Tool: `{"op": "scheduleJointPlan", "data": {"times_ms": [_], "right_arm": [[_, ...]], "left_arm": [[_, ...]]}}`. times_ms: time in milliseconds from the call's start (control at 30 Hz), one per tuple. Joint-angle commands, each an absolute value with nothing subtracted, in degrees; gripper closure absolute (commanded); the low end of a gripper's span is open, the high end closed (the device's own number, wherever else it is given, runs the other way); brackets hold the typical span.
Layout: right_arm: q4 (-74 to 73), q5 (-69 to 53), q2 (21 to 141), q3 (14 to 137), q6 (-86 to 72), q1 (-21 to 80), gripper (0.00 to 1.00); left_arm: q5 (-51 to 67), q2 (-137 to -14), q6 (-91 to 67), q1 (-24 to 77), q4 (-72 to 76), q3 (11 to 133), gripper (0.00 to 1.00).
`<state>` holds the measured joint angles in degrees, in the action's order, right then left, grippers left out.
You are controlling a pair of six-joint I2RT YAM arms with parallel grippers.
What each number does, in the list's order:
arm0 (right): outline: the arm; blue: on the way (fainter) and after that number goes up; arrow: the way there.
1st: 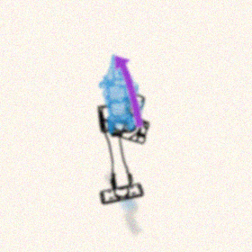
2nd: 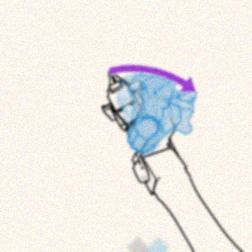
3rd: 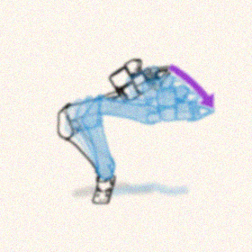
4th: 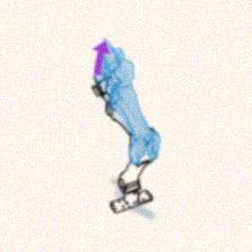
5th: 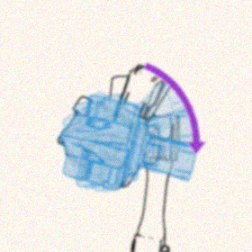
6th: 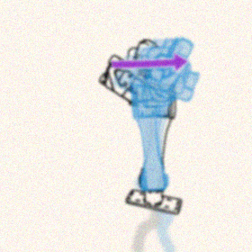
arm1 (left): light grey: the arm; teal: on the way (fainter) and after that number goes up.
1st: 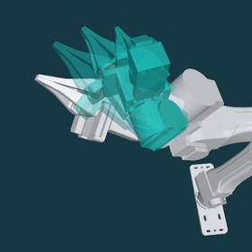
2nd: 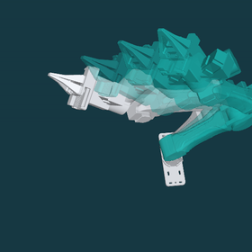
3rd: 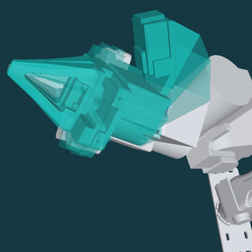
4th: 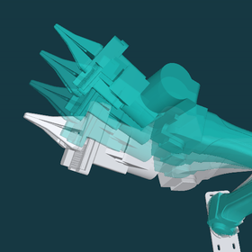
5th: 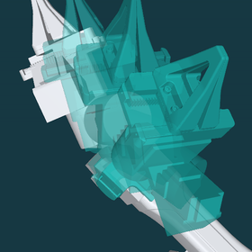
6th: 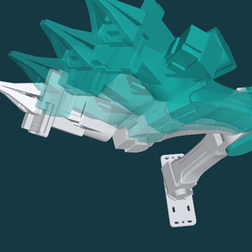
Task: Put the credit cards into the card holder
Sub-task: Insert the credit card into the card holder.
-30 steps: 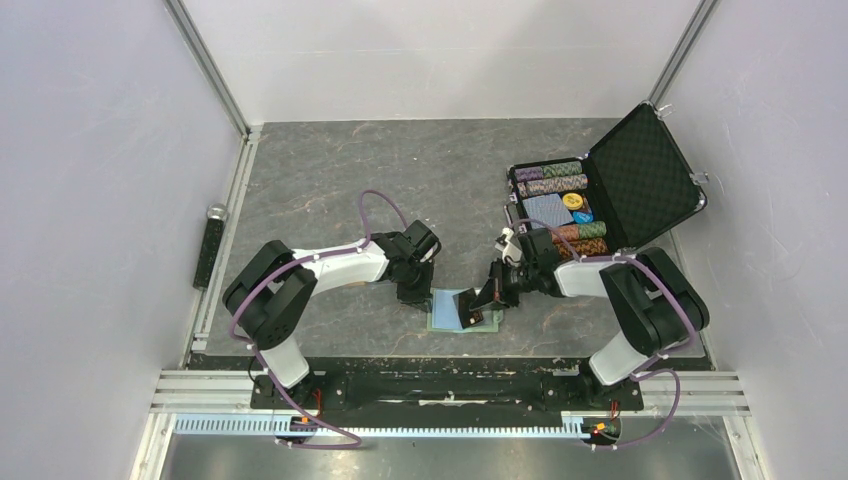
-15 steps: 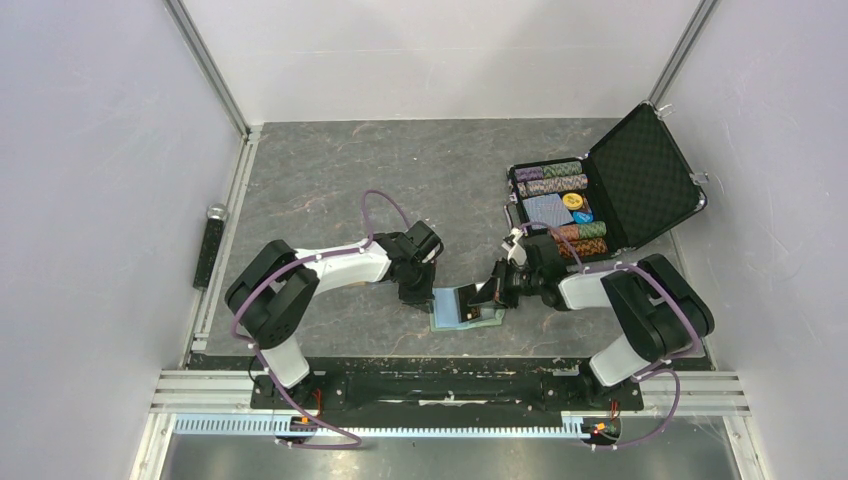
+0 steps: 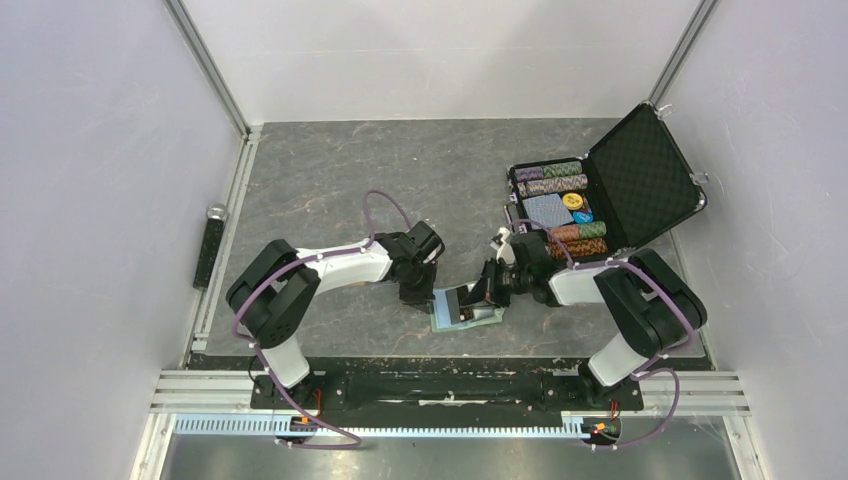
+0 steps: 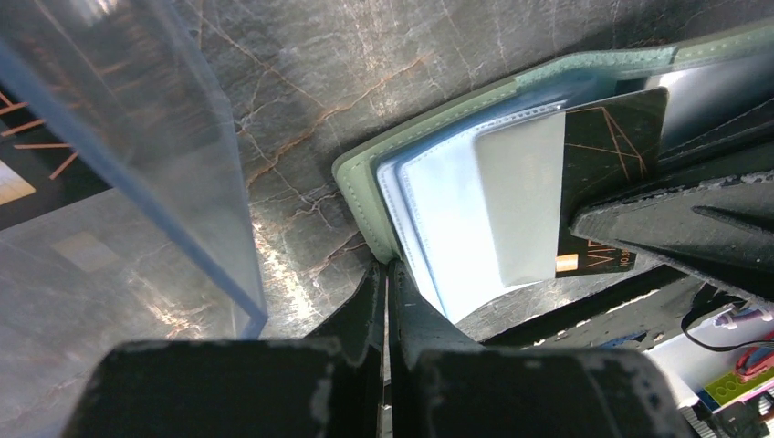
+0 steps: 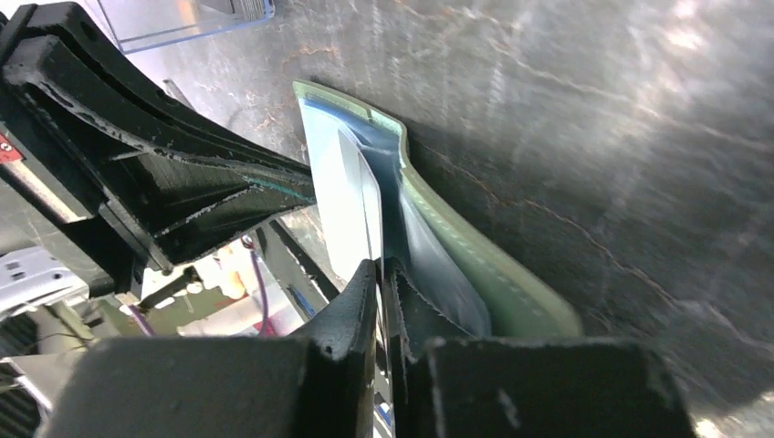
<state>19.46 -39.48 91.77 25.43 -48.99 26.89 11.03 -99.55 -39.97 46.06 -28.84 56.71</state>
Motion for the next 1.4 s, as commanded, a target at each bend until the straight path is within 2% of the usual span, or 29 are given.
{"op": "scheduleJointPlan", "data": {"times_ms": [0,200,467,600,700,833,1133,1200,1367], "right_arm": [[3.9,-32.0,91.9,32.2,-38.2,29.7,0.9],[-12.2,-24.1,91.7,39.9,-27.7,32.2,0.8],[-19.7,-20.3,90.8,44.5,-23.0,33.5,0.61],[-18.2,-21.6,90.3,43.7,-22.6,33.8,0.5],[-15.9,-25.1,91.5,43.0,-23.2,33.9,0.54],[-15.0,-28.1,93.2,44.0,-23.6,34.2,0.64],[-12.2,-36.3,96.5,44.9,-25.5,34.7,0.63],[-11.4,-37.8,96.9,45.1,-26.1,34.8,0.66],[-9.3,-39.5,96.8,45.6,-27.8,34.8,0.82]], "left_arm": [[11.8,-104.0,-39.1,46.2,-30.2,55.4,0.98],[11.4,-104.0,-39.1,46.2,-30.3,55.5,0.98],[11.5,-105.2,-38.4,46.2,-30.8,56.8,0.98],[11.7,-105.5,-38.3,46.2,-30.8,57.1,0.98],[12.0,-105.9,-38.1,46.3,-30.8,57.6,0.98],[12.5,-106.4,-37.9,46.5,-30.7,58.6,0.98],[13.3,-107.0,-36.8,47.3,-30.6,61.6,0.98],[13.4,-107.3,-36.4,47.2,-30.6,62.3,0.98],[13.9,-108.4,-35.6,47.5,-31.3,64.3,0.98]]}}
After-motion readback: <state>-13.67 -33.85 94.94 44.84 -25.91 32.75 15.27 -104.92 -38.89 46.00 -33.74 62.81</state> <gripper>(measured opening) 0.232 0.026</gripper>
